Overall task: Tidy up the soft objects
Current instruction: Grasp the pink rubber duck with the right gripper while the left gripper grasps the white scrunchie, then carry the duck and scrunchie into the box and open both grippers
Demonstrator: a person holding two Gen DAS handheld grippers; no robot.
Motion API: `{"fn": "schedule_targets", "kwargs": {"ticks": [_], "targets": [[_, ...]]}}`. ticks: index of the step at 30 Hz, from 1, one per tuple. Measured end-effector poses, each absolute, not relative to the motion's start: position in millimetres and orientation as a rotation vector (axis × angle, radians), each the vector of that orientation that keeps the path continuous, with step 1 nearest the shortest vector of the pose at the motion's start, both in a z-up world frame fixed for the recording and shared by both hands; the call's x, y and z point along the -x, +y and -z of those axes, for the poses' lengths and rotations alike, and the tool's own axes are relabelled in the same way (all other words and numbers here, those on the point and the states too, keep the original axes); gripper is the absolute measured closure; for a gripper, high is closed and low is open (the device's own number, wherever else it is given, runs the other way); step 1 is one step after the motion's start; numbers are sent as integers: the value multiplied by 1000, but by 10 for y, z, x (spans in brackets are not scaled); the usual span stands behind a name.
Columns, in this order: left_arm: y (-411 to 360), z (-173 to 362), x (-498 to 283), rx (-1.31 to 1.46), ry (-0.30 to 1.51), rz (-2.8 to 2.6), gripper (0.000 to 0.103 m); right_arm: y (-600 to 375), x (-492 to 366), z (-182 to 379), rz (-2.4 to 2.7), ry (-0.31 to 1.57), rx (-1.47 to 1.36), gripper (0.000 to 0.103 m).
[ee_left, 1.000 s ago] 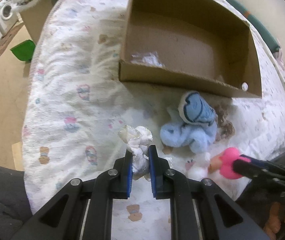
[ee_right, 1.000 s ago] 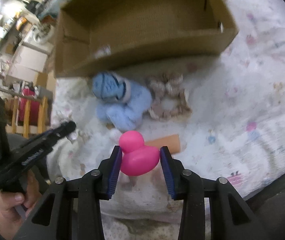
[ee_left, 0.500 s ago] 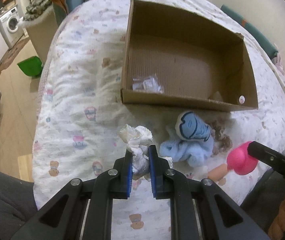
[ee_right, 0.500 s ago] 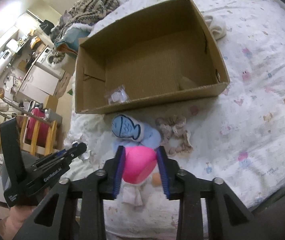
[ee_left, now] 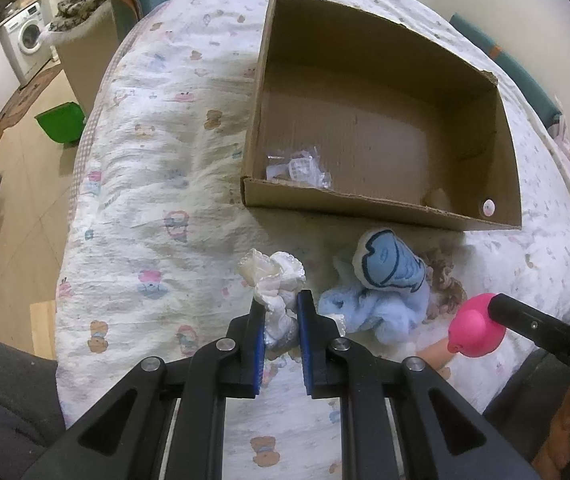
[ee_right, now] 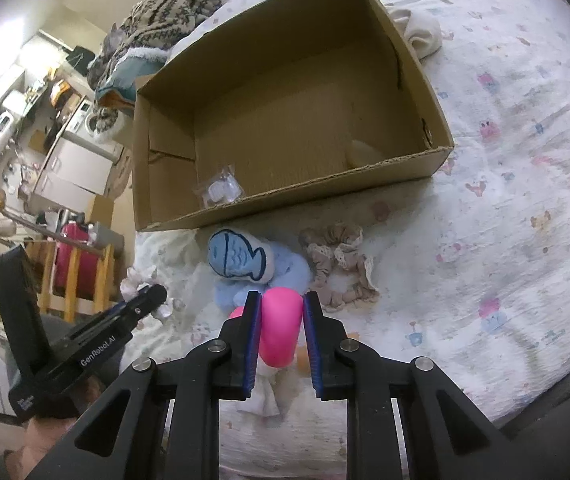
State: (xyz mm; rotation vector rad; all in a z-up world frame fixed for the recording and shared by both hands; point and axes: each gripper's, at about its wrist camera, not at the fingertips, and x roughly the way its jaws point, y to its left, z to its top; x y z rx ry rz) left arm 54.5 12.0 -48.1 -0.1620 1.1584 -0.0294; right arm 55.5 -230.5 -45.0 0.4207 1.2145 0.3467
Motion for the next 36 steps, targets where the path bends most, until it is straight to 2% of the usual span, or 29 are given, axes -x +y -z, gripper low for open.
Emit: {"fn": "schedule_targets", "kwargs": {"ticks": [9, 19, 28, 36], "targets": [[140, 150, -552, 174, 1092, 68, 90, -2418, -616, 116, -372, 1132, -445, 81], [-59, -298, -980, 95, 974, 111, 90, -2489, -1016, -261, -371, 1008, -416, 81], [-152, -97, -1259, 37, 907, 126, 90, -2593, -1222, 3, -301, 967, -422, 81], [-2, 143, -1350, 114, 938, 80, 89, -2549, -1286, 223, -258, 1028, -398, 80]]}}
